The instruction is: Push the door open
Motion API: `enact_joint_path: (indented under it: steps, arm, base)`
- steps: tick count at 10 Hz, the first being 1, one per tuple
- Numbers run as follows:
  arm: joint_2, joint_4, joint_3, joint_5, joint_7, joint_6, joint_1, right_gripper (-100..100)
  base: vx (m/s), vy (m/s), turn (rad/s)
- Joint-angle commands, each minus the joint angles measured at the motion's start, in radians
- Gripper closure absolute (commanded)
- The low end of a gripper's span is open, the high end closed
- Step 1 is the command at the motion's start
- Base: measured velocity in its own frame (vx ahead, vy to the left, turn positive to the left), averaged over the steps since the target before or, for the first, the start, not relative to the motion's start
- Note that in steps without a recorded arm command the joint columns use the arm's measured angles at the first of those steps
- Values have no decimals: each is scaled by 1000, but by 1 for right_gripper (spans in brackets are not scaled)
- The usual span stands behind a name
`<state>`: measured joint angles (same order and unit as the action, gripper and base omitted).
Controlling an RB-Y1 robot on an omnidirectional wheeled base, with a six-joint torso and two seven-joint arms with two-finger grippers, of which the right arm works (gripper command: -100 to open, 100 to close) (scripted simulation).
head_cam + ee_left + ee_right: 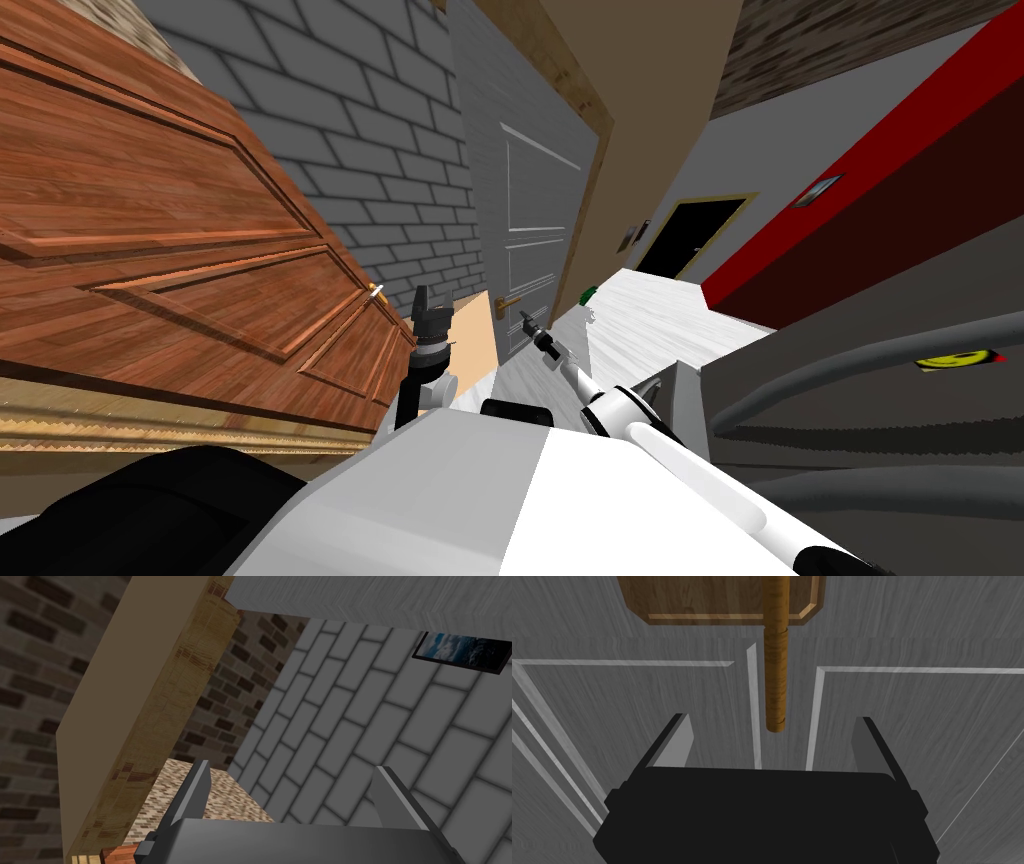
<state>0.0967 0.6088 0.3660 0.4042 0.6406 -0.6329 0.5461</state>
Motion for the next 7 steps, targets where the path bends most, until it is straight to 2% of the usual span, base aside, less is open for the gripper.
enact_joint_path:
  steps: [1, 7]
  arm:
    - [0, 0, 0, 0, 0, 0, 0, -100]
    - [0, 0, 2, 1, 2, -1, 0, -100]
  base:
    - [-9, -15, -13]
    - [0, -3, -5]
